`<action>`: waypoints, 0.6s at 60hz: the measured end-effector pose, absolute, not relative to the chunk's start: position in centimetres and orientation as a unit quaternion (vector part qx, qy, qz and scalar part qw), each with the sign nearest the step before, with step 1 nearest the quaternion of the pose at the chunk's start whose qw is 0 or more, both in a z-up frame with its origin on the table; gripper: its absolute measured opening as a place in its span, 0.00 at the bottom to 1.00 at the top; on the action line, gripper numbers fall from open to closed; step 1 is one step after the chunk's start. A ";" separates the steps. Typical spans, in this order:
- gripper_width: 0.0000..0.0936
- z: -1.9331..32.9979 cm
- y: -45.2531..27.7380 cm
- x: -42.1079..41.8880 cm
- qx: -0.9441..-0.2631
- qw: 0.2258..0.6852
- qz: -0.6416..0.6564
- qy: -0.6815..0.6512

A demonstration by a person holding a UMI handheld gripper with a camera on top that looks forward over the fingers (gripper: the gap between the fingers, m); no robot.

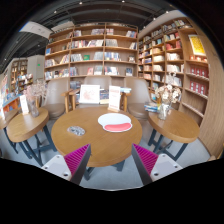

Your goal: Arrange mouse

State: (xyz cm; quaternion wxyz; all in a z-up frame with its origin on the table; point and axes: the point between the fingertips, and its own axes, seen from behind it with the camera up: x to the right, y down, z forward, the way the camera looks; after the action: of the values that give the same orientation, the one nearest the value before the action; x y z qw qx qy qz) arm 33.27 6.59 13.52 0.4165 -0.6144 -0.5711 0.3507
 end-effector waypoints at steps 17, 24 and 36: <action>0.92 10.9 1.4 29.5 -0.609 0.389 0.353 -0.594; 0.92 10.0 -2.6 28.6 -0.595 0.383 0.356 -0.610; 0.91 8.3 -8.2 26.7 -0.582 0.368 0.357 -0.631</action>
State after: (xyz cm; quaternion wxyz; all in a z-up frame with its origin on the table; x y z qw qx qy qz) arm 26.69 -8.19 8.28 0.3676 -0.5821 -0.6313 0.3571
